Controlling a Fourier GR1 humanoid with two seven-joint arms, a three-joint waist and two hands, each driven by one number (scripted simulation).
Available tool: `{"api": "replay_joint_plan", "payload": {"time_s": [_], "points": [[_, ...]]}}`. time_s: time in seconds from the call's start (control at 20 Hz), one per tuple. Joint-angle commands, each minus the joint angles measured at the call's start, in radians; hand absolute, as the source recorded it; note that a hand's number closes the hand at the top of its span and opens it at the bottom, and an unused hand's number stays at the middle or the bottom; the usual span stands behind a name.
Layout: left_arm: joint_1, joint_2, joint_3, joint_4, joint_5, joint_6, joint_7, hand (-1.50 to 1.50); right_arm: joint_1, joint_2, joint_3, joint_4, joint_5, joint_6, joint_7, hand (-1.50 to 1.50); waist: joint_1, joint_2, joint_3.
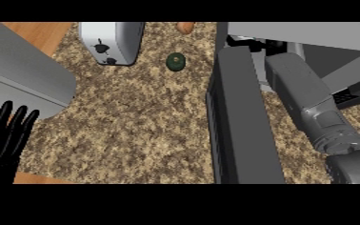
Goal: Pick up the milk, place it into the microwave and close the microwave
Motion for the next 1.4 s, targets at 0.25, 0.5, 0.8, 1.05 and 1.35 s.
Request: {"api": "replay_joint_plan", "payload": {"time_s": [0.25, 0.5, 0.8, 1.05, 1.35], "points": [[-0.043, 0.010, -0.031, -0.013, -0.058, 0.018, 0.024, -1.50, -0.036, -0.017, 0.077, 0.051, 0.102, -0.251, 0.022, -1.50, 0.031, 0.018, 0.000], [-0.060, 0.012, -0.045, 0.003, -0.079, 0.007, 0.010, -1.50, -0.040, -0.043, 0.146, 0.129, 0.180, -0.362, 0.098, -1.50, 0.045, 0.026, -0.007], [-0.084, -0.010, -0.078, 0.022, -0.101, 0.021, 0.016, -1.50, -0.055, 0.036, 0.041, 0.084, 0.067, -0.088, 0.078, -1.50, 0.035, 0.023, 0.003], [-0.095, -0.017, -0.101, 0.029, -0.138, 0.026, 0.009, -1.50, -0.055, 0.047, 0.009, 0.076, 0.040, -0.046, 0.073, -1.50, 0.026, 0.017, 0.003], [-0.074, -0.031, -0.121, 0.012, -0.174, 0.039, 0.013, -1.50, -0.021, 0.028, 0.018, 0.088, 0.057, -0.022, 0.064, -1.50, 0.017, 0.007, 0.002]]}}
